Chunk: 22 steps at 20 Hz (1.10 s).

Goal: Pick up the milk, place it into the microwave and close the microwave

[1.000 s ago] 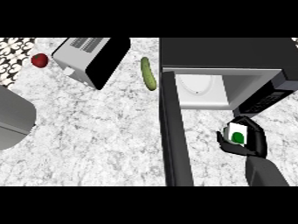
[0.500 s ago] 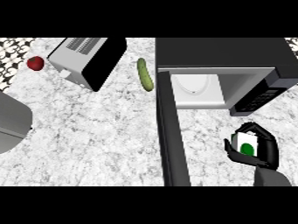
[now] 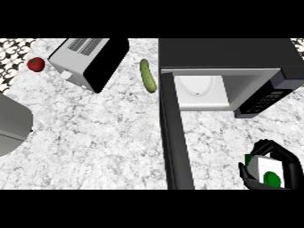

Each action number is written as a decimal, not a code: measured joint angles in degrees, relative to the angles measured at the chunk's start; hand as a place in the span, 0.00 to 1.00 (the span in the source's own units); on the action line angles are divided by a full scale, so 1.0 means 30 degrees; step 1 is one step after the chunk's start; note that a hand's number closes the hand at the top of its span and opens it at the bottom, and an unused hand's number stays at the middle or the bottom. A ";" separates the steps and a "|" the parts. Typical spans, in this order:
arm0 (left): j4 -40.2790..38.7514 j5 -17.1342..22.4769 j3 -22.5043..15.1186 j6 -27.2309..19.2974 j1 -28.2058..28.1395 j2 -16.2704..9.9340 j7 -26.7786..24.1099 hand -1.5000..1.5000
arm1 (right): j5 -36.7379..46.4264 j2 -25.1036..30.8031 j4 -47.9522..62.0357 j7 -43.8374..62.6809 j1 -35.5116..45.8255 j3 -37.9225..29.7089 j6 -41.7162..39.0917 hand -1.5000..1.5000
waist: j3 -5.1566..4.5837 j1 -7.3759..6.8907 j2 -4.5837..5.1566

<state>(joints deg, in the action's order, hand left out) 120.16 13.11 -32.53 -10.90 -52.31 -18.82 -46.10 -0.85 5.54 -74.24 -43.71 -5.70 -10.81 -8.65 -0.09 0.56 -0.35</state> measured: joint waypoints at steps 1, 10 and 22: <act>-0.0085 0.0151 0.0114 0.0038 0.0017 -0.0013 -0.0055 0.00 | -0.0395 -0.0340 -0.0798 0.0467 -0.0336 0.0266 -0.0314 1.00 | -0.0003 0.0006 -0.0001; -0.0535 0.1414 0.0719 0.0572 0.0171 -0.0555 -0.0627 0.00 | -0.1284 -0.1599 -0.5315 0.4254 -0.0676 0.2056 0.0670 1.00 | 0.0016 -0.0226 0.0070; -0.0773 0.2268 0.1251 0.0748 0.0204 -0.1141 -0.1029 0.00 | 0.0982 -0.1822 -0.0989 0.5582 0.4180 0.4022 0.5981 1.00 | 0.0029 -0.0475 0.0131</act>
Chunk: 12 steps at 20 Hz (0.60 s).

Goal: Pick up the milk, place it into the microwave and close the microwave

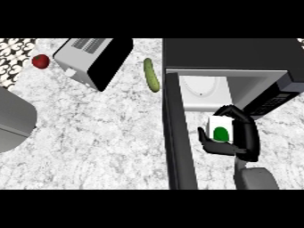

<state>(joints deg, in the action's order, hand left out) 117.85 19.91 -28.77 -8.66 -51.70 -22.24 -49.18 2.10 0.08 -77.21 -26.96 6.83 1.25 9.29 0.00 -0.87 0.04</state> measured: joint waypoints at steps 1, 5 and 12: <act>-0.0232 -0.0043 -0.0117 -0.0022 0.0139 0.0103 0.0021 0.00 | 0.0191 -0.0005 0.0769 -0.0051 0.0528 -0.0052 0.0384 1.00 | 0.0002 -0.0007 0.0008; -0.0557 0.0252 0.0160 0.0310 0.0188 -0.0085 -0.0307 0.00 | 0.0190 0.0032 0.4070 -0.0478 0.2704 -0.0558 0.1468 1.00 | 0.0008 -0.0066 0.0025; 0.0058 0.0239 0.0150 0.0207 -0.0283 -0.0489 -0.0309 0.00 | -0.0118 0.0327 1.0408 -0.2032 0.6998 -0.2343 0.2485 1.00 | 0.0023 -0.0264 0.0106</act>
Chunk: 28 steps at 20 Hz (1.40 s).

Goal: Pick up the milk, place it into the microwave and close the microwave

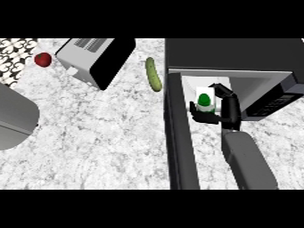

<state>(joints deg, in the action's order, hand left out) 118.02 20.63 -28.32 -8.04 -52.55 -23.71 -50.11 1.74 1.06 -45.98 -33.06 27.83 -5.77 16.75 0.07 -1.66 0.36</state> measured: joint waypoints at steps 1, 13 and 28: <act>0.0037 0.0051 0.0098 0.0024 0.0035 -0.0052 -0.0006 0.00 | 0.0060 0.0170 0.0939 -0.0312 0.0543 -0.0291 0.0203 1.00 | 0.0003 -0.0053 0.0023; -0.0870 0.0284 0.0323 0.0754 0.0751 -0.0299 -0.0192 0.00 | 0.1330 0.2072 0.8942 -0.2871 0.5168 -0.1881 0.2474 1.00 | 0.0045 -0.0842 0.0382; -0.1107 0.0976 0.0899 0.1343 0.1604 -0.0599 0.0232 0.00 | 0.1713 0.3398 1.1139 -0.4878 0.7723 -0.2890 0.4757 1.00 | 0.0098 -0.1523 0.0769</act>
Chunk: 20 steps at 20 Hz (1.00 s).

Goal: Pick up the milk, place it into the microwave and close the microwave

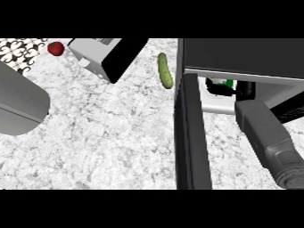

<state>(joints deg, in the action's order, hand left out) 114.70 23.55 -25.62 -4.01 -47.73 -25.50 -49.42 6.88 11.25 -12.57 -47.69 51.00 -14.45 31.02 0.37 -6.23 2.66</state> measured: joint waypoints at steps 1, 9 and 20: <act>-0.0097 0.0063 0.0133 0.0042 0.0058 -0.0055 0.0006 0.00 | -0.0079 0.0056 -0.0023 -0.0105 0.0166 -0.0139 0.0067 1.00 | 0.0000 -0.0064 0.0027; -0.0423 0.0142 0.0180 0.0314 0.0344 -0.0145 0.0093 0.00 | 0.0353 0.0180 0.0268 -0.0286 0.0935 -0.0500 0.3358 1.00 | -0.0019 -0.0407 0.0160; -0.0931 -0.0035 0.0243 0.0446 0.0909 -0.0107 0.0046 0.00 | 0.2032 0.1411 0.2406 0.2312 0.0605 0.0086 0.7661 0.00 | -0.0333 -0.0948 0.0525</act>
<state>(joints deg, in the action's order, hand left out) 111.91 23.45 -24.89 -2.67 -45.01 -25.82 -49.28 12.98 15.48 -5.35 -40.75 52.81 -14.19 54.00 -0.63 -9.07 4.24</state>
